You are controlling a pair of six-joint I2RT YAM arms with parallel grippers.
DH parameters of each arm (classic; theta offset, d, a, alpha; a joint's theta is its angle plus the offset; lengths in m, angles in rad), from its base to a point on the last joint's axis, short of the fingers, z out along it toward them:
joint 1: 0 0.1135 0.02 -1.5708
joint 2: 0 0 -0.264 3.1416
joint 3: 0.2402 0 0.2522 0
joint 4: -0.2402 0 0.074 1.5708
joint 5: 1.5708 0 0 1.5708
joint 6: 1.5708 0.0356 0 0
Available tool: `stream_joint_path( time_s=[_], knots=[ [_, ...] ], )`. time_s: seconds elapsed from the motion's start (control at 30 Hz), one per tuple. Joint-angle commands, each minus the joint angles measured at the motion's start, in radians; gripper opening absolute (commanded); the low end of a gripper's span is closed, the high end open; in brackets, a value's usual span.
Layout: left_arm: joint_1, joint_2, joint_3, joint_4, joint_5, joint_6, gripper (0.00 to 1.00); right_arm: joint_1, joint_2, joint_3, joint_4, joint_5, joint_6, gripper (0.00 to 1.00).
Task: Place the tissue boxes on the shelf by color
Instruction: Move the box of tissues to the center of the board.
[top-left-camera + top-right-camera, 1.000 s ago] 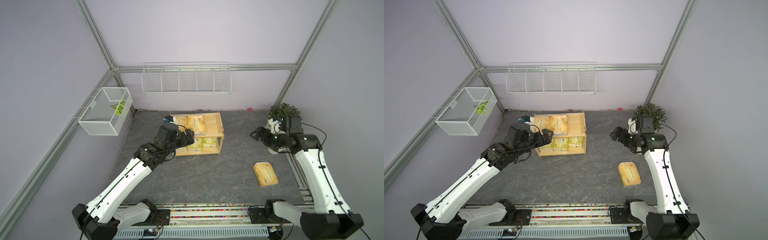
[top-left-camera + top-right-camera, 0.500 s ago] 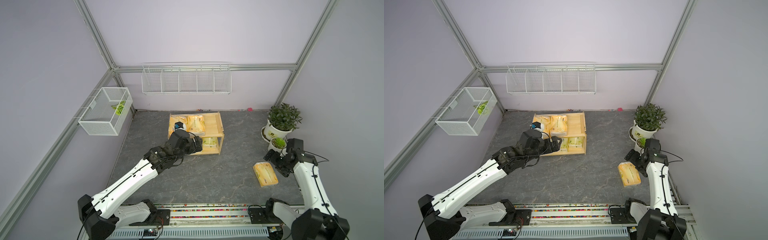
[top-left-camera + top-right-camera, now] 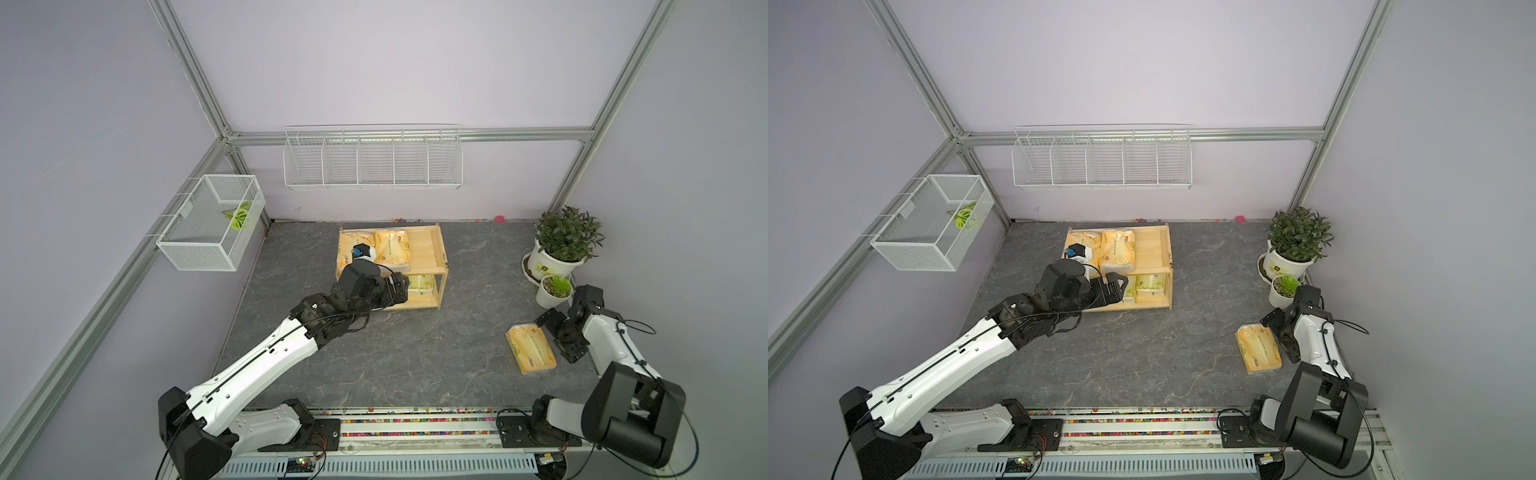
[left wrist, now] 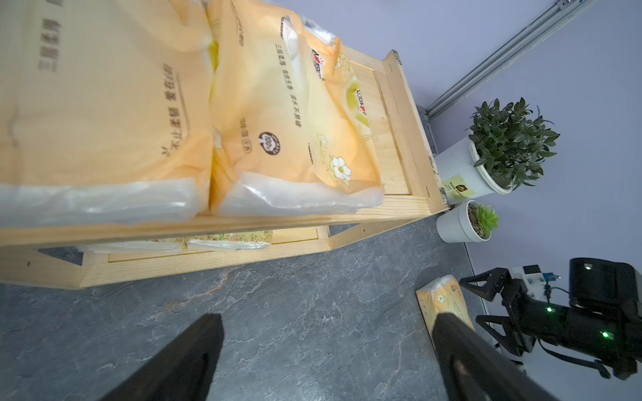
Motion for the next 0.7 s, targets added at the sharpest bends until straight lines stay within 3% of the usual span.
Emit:
stream_joint_path(
  time_s=[0.0, 0.27, 0.67],
  knots=[
    [-0.003, 0.008, 0.008, 0.012, 0.006, 0.024, 1.0, 0.011, 0.017, -0.043, 0.068, -0.062, 0.031, 0.96],
    [-0.004, 0.017, 0.005, 0.015, 0.013, 0.009, 1.0, 0.167, -0.099, -0.105, 0.045, -0.106, 0.104, 0.96],
    [-0.005, 0.007, -0.051, -0.017, 0.109, -0.031, 1.0, 0.536, -0.354, -0.298, 0.108, -0.14, 0.397, 0.95]
  ],
)
